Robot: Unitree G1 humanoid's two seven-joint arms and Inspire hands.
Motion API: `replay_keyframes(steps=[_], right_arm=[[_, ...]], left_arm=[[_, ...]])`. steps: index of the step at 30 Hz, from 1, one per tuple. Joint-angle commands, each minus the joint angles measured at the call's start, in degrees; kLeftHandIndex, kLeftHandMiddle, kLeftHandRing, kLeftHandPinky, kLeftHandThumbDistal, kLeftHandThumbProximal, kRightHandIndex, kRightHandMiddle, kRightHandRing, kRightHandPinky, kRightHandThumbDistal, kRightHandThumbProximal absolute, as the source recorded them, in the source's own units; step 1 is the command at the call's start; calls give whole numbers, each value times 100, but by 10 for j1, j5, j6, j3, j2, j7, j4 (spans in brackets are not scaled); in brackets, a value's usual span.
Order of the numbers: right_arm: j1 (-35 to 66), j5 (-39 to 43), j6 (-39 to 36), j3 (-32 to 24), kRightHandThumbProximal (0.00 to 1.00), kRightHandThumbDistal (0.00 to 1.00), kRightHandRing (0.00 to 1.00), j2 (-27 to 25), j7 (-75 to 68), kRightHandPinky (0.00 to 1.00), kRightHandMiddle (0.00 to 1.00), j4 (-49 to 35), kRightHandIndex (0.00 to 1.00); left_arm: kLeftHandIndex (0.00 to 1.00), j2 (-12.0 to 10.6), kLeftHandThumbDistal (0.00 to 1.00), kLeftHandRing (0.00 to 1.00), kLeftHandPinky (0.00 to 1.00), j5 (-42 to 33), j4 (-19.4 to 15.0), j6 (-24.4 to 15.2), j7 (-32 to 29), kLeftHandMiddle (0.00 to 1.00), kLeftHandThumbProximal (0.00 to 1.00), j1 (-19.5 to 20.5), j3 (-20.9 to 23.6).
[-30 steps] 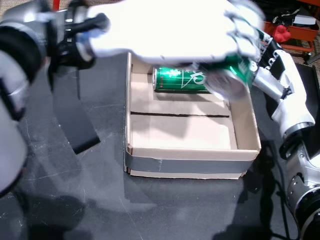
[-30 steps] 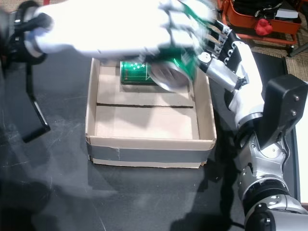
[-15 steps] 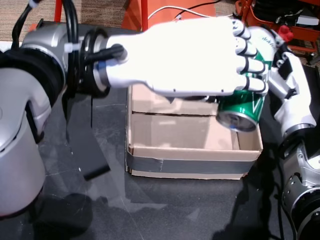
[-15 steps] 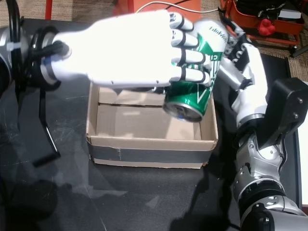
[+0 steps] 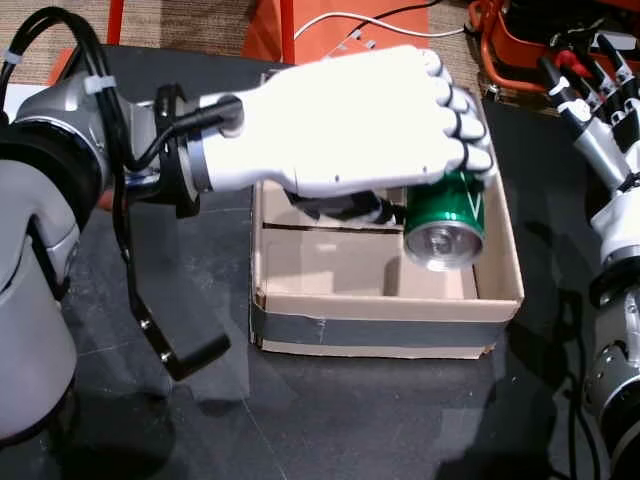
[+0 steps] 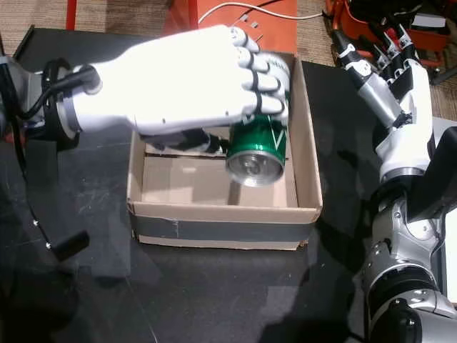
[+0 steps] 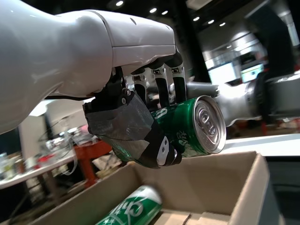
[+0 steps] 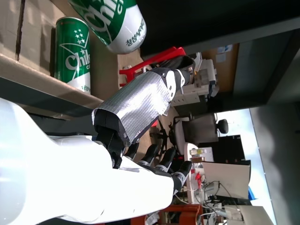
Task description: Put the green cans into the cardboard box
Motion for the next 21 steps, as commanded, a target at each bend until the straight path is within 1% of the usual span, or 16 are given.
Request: replay_keyframes(steps=[1,3,4,5,6,8,9,11,12,14,16,20,21], right_arm=[[9,4,-13,-2,47,100,84,-5,3,92,81,-5,77],[10,10,-16,-6,47,100,85,-3,12,92,81,-6,79],[10,11,-19,-6,47,100,85,-2,16,92,81,-6,79],[11,12,-21,-6,46,100,85,-1,17,92,80,-7,79],[11,14,-23,-7,45,100,85,1,21,92,80,-7,79],[11,17,-26,-8,45,100,85,3,27,91,80,-8,80],[10,21,-26,-10,45,100,84,4,31,91,80,-8,80],[10,26,-28,-13,45,100,83,6,36,90,80,-9,80],[10,28,-29,-14,45,100,83,6,37,89,79,-10,79],[11,30,-33,-14,46,100,82,6,38,88,78,-10,79],[13,30,-36,-13,47,100,80,5,36,87,77,-11,78],[14,36,-34,-16,47,100,80,4,45,86,76,-11,77],[14,38,-33,-17,47,100,80,4,48,86,76,-11,77]], left_arm=[[31,-5,33,42,41,-32,9,17,-63,37,0,23,28],[34,-7,30,43,42,-81,15,36,-154,38,0,39,74],[35,-8,32,43,43,-100,16,45,-190,38,0,46,92],[36,-9,30,43,43,-117,16,54,-224,39,0,51,109],[38,-10,32,43,43,-135,16,63,-256,40,0,57,127],[39,-12,31,43,42,-160,14,76,-299,40,0,65,152],[39,-14,29,43,43,-170,13,83,-316,40,0,69,162],[38,-17,29,44,43,-179,12,97,-340,40,0,75,175],[38,-18,33,43,43,-181,11,103,-347,39,0,79,179],[37,-19,39,42,43,-180,10,113,-353,37,0,86,181],[37,-20,38,42,43,-179,11,122,-357,37,0,93,180],[39,-23,30,44,45,-180,11,130,-373,38,0,101,180],[39,-23,33,44,45,-178,10,128,-370,38,0,102,177]])
